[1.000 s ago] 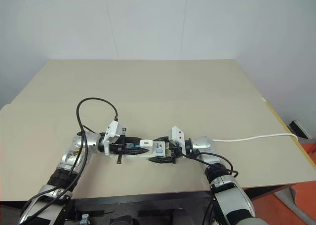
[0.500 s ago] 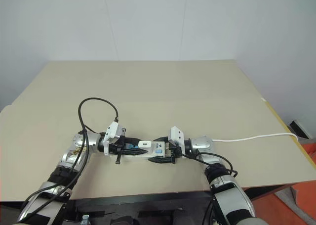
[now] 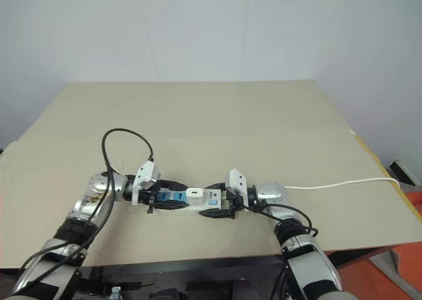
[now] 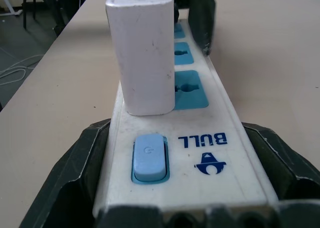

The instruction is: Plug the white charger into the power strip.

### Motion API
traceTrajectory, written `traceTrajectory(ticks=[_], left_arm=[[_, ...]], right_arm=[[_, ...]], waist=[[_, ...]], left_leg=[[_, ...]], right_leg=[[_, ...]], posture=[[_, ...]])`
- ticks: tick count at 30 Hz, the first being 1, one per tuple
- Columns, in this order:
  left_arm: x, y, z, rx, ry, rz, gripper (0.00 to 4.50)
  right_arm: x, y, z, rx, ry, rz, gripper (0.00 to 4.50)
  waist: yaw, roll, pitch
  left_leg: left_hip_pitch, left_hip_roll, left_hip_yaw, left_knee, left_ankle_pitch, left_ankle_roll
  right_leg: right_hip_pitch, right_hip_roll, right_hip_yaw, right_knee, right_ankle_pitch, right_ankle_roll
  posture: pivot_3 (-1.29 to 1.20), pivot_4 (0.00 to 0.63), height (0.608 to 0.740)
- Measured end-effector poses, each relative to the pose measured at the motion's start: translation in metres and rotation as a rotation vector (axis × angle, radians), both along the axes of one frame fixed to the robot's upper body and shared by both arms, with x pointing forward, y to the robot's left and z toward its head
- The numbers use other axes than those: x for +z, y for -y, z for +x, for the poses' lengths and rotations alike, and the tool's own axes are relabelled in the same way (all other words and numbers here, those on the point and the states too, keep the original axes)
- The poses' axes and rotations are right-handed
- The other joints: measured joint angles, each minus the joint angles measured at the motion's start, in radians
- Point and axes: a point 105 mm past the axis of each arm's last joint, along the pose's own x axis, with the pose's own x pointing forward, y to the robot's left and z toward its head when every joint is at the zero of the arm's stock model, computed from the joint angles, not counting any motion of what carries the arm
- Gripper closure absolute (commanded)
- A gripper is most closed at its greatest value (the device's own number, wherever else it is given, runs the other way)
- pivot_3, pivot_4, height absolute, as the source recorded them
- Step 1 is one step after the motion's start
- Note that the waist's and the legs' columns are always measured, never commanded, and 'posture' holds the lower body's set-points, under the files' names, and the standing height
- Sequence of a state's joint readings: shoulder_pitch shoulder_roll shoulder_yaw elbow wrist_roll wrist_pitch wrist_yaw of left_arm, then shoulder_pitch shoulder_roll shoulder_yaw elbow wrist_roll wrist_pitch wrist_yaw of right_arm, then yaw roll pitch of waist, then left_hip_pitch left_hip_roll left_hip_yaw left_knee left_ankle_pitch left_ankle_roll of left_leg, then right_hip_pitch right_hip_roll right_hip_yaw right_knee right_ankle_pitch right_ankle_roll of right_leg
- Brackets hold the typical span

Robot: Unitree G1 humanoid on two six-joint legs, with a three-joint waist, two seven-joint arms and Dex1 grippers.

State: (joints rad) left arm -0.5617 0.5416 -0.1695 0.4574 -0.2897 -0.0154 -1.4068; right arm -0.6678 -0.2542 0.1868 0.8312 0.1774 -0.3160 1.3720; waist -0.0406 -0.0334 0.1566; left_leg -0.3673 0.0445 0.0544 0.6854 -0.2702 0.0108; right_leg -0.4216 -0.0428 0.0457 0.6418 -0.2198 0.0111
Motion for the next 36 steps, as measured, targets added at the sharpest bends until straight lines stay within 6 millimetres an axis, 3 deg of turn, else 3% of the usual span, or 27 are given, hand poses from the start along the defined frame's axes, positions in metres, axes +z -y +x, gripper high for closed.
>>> traceTrajectory(ticks=[3, 9, 11, 13, 14, 17, 21, 26, 28, 36], left_arm=[[0.0, 0.0, 0.0, 0.002, -0.002, 0.0, 0.01], [0.009, -0.013, -0.003, -0.039, -0.008, 0.032, 0.01], [0.031, -0.024, 0.001, -0.052, 0.021, 0.054, 0.01], [0.07, -0.039, 0.009, -0.043, 0.114, 0.067, 0.01], [0.093, -0.046, 0.011, -0.036, 0.175, 0.067, 0.0], [0.124, -0.061, 0.012, -0.014, 0.269, 0.078, 0.0], [0.109, -0.07, 0.013, 0.014, 0.209, 0.073, 0.0], [0.095, -0.069, 0.011, 0.004, 0.196, 0.066, 0.0], [0.091, -0.067, 0.01, 0.0, 0.19, 0.059, 0.0], [0.079, -0.074, 0.007, 0.013, 0.176, 0.07, 0.0]], right_arm=[[0.0, 0.0, 0.0, 0.0, -0.001, 0.0, 1.07], [0.001, -0.002, 0.0, 0.005, 0.003, 0.004, 1.07], [0.001, -0.002, -0.001, 0.008, 0.003, 0.003, 1.07], [0.001, -0.002, -0.001, 0.008, 0.002, 0.003, 1.07], [0.001, -0.002, -0.001, 0.008, 0.001, 0.003, 0.36], [0.002, 0.001, -0.002, 0.013, 0.001, -0.012, 0.03], [0.004, 0.008, -0.003, 0.01, 0.009, -0.033, 0.03], [0.01, 0.056, -0.006, -0.08, 0.036, -0.122, 0.03], [0.018, 0.072, -0.009, -0.121, 0.051, -0.128, 0.03], [0.064, 0.128, -0.035, -0.294, 0.131, -0.14, 0.03]], waist=[[0.0, 0.0, 0.0], [-0.002, 0.0, 0.0], [-0.002, -0.003, 0.002], [-0.002, -0.004, 0.003], [-0.002, -0.004, 0.003], [-0.002, -0.003, 0.002], [0.008, -0.004, 0.003], [0.031, -0.004, 0.004], [0.031, -0.004, 0.004], [0.027, -0.004, 0.004]], left_leg=[[0.0, 0.0, 0.0, 0.0, 0.0, 0.0], [-0.003, 0.0, 0.0, 0.0, 0.0, 0.0], [-0.003, 0.001, 0.0, 0.0, 0.0, 0.0], [-0.003, 0.001, 0.0, 0.0, 0.0, 0.0], [-0.003, 0.0, 0.0, 0.0, 0.0, 0.0], [-0.002, -0.001, 0.001, -0.002, 0.0, 0.0], [-0.005, -0.001, 0.001, -0.003, 0.0, 0.0], [-0.017, -0.001, 0.001, -0.002, -0.001, 0.001], [-0.024, -0.001, 0.001, -0.002, -0.001, 0.001], [-0.025, 0.0, 0.002, -0.004, -0.003, 0.004]], right_leg=[[0.0, 0.0, 0.0, 0.0, 0.0, 0.0], [-0.003, 0.001, 0.0, 0.0, 0.0, 0.0], [-0.004, 0.001, -0.001, 0.0, 0.0, -0.001], [-0.003, 0.001, -0.001, -0.001, 0.0, 0.0], [-0.003, 0.001, -0.001, -0.001, 0.0, 0.0], [-0.002, -0.001, 0.0, -0.003, 0.0, 0.0], [-0.004, -0.001, -0.001, -0.003, 0.0, -0.001], [-0.014, -0.001, -0.003, -0.007, 0.002, -0.004], [-0.02, -0.001, -0.003, -0.007, 0.003, -0.004], [-0.021, 0.0, -0.003, -0.012, 0.002, -0.003]], posture=[[0.0, 0.15, 0.74], [0.0, 0.15, 0.74], [0.0, 0.15, 0.74], [0.0, 0.15, 0.74], [0.0, 0.15, 0.74], [0.0, 0.15, 0.74], [0.0, 0.15, 0.74], [0.0, 0.15, 0.74], [0.0, 0.15, 0.74], [0.0, 0.15, 0.74]])
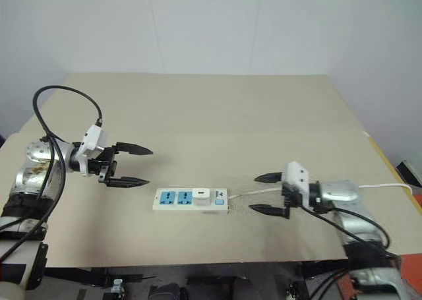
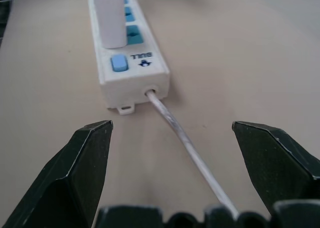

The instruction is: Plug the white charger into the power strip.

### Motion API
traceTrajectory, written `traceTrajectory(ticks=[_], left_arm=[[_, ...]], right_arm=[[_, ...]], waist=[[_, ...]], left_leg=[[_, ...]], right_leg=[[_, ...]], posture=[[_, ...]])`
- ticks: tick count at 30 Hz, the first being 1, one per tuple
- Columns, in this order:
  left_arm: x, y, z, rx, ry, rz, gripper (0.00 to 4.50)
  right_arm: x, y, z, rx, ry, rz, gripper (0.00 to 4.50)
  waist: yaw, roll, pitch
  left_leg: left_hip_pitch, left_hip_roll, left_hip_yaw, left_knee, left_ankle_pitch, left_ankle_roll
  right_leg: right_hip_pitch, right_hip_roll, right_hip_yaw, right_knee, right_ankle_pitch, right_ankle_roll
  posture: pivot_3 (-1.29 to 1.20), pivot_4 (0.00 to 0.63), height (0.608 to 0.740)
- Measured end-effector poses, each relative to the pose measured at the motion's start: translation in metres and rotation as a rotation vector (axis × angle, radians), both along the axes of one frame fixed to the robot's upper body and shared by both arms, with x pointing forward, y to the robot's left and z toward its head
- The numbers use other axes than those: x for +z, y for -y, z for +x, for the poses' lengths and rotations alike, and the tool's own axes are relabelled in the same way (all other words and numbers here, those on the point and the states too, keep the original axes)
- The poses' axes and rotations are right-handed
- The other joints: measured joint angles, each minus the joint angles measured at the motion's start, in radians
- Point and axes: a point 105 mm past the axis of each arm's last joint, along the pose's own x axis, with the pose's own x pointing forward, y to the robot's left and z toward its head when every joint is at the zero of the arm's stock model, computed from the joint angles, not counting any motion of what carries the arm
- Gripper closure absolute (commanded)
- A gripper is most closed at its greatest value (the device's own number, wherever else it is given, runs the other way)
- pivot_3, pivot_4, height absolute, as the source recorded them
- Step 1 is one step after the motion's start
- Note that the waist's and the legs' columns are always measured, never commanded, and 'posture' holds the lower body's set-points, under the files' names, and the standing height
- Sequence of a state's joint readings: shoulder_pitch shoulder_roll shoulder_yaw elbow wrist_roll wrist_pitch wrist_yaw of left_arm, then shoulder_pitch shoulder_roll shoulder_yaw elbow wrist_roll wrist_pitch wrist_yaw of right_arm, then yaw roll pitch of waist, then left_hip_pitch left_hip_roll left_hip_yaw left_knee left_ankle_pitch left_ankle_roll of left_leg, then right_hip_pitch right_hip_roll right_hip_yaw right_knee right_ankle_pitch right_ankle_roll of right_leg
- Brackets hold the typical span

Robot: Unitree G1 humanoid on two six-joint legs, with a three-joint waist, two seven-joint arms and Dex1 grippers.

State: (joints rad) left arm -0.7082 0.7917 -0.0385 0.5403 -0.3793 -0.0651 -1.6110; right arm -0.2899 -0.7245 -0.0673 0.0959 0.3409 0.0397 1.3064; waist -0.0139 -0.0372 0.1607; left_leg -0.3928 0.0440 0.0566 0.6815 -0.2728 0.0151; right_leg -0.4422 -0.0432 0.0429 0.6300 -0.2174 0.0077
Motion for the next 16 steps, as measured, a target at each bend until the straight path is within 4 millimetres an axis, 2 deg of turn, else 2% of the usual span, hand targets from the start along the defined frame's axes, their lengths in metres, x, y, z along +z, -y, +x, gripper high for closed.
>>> traceTrajectory(ticks=[8, 12, 16], left_arm=[[-0.009, -0.028, -0.021, 0.071, -0.044, 0.05, 0.0], [-0.012, -0.034, -0.029, 0.107, -0.074, 0.077, 0.0], [-0.016, -0.033, -0.032, 0.122, -0.084, 0.08, 0.0]], right_arm=[[0.01, 0.051, -0.035, -0.175, -0.044, -0.027, 0.03], [0.016, 0.061, -0.042, -0.212, -0.049, -0.022, 0.03], [0.019, 0.062, -0.042, -0.224, -0.046, -0.004, 0.03]], waist=[[0.001, 0.0, 0.0], [0.002, 0.0, 0.0], [0.002, 0.0, 0.0]], left_leg=[[0.002, 0.0, 0.001, 0.0, 0.0, 0.0], [0.005, 0.0, 0.001, 0.001, 0.0, 0.0], [0.005, 0.001, 0.002, 0.002, 0.001, -0.001]], right_leg=[[0.002, 0.0, 0.0, 0.0, 0.0, 0.001], [0.004, 0.0, 0.001, 0.001, -0.004, 0.007], [0.004, 0.0, 0.001, 0.002, -0.004, 0.007]], posture=[[0.0, 0.15, 0.74], [0.0, 0.15, 0.74], [0.0, 0.15, 0.74]])
